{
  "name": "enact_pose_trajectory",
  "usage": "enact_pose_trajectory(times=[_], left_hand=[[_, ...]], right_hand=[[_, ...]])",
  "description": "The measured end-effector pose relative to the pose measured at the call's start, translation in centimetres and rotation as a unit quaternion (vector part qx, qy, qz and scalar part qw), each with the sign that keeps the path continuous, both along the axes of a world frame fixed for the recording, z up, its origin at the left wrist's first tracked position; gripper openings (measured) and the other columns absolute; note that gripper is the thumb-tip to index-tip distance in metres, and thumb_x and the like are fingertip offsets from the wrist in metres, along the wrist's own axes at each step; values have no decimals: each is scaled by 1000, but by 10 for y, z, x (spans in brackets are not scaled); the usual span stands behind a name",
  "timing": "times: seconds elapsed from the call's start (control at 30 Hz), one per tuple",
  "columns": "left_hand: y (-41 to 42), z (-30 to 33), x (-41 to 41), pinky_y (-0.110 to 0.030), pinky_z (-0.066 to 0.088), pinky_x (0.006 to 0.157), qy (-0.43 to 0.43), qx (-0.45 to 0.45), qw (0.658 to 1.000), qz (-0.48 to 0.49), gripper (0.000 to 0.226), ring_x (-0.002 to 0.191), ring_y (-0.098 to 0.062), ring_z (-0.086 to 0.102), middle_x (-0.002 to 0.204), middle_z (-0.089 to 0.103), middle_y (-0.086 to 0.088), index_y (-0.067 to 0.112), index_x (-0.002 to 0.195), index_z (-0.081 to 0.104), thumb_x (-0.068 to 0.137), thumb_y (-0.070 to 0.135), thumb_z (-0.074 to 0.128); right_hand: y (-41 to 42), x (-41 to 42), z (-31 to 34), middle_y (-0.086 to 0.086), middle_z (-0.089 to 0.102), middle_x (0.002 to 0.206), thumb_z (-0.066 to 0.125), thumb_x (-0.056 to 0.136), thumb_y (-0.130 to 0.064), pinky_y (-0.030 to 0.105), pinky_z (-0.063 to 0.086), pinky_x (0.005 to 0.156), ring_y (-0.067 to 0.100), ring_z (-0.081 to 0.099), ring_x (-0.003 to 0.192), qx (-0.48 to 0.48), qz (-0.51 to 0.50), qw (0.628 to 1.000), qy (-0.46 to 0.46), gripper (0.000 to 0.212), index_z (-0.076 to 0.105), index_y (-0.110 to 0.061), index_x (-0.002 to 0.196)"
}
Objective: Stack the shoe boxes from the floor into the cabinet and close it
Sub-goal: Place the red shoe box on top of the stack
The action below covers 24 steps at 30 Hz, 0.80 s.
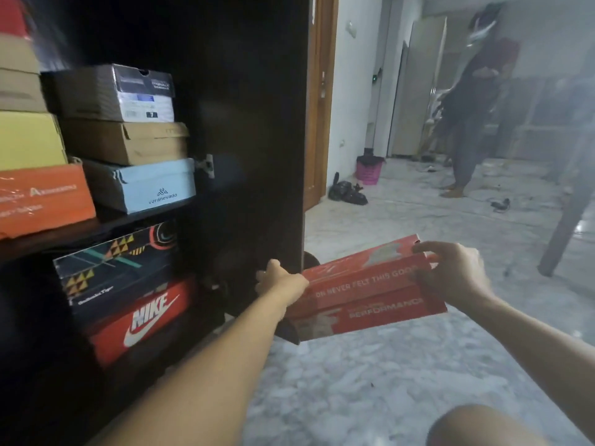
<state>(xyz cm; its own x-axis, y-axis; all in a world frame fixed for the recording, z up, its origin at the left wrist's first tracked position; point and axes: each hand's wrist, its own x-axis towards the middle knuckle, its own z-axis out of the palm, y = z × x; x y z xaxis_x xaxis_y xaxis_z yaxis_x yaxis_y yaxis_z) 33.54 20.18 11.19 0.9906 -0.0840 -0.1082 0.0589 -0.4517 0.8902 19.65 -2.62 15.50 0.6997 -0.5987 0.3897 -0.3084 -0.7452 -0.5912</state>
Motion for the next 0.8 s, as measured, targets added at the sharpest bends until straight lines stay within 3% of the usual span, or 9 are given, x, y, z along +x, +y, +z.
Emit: enact_pose_trajectory(times=[0.07, 0.13, 0.23, 0.3, 0.37, 0.47, 0.67, 0.8], left_hand=[[0, -26, 12, -38, 41, 100, 43, 4, 999, -3, 88, 131, -30, 41, 146, 34, -11, 19, 146, 30, 73, 31, 77], [-2, -51, 24, -38, 40, 103, 50, -26, 998, -27, 83, 129, -27, 46, 144, 42, -7, 20, 146, 33, 76, 31, 77], [-7, -71, 30, -41, 48, 99, 21, -77, 996, -41, 62, 110, -20, 59, 121, 63, 0, 23, 133, 49, 78, 25, 77], [-7, -74, 28, -42, 51, 96, -4, -87, 996, -33, 60, 104, -17, 62, 112, 66, 3, 23, 129, 52, 76, 25, 79], [-4, -71, 25, -42, 51, 95, -27, -95, 995, -28, 67, 105, -17, 63, 111, 67, 5, 25, 133, 49, 73, 28, 80], [7, -56, 15, -42, 50, 97, -64, -91, 994, -18, 76, 107, -18, 62, 113, 66, 4, 25, 138, 45, 72, 31, 81], [59, -2, -15, -43, 50, 96, -137, -63, 988, 33, 71, 107, -19, 58, 111, 57, 5, 26, 138, 45, 75, 29, 80], [108, 47, -25, -44, 48, 99, -184, -29, 979, 78, 72, 112, -21, 56, 121, 56, 0, 26, 139, 43, 77, 29, 79]], right_hand=[[-9, 7, -6, 9, 74, 95, 86, 64, -19, 34, 52, 86, 29, 66, 93, 2, 1, 1000, -2, 44, 75, -29, 104], [-22, 6, -9, 9, 74, 87, 87, 64, -16, 40, 56, 82, 29, 68, 84, 18, 7, 1000, -13, 41, 75, -29, 100], [-30, -2, -10, 11, 72, 81, 87, 66, -4, 42, 61, 60, 28, 71, 64, 74, 36, 996, -33, 37, 74, -24, 95], [-31, -8, -11, 11, 72, 81, 84, 69, -1, 38, 59, 47, 26, 70, 53, 79, 43, 995, -37, 35, 73, -23, 94], [-31, -14, -11, 10, 72, 81, 84, 70, -2, 37, 58, 43, 25, 69, 48, 76, 45, 995, -44, 35, 73, -25, 93], [-28, -22, -6, 10, 73, 83, 86, 68, -5, 40, 60, 49, 27, 70, 51, 88, 57, 993, -45, 38, 72, -30, 92], [2, -27, 15, 9, 73, 87, 83, 72, -9, 43, 61, 62, 23, 72, 61, 86, 111, 988, -57, 39, 69, -37, 94], [42, -7, 36, 4, 75, 89, 83, 66, -25, 48, 59, 77, 26, 72, 82, 76, 136, 985, -81, 39, 65, -53, 88]])
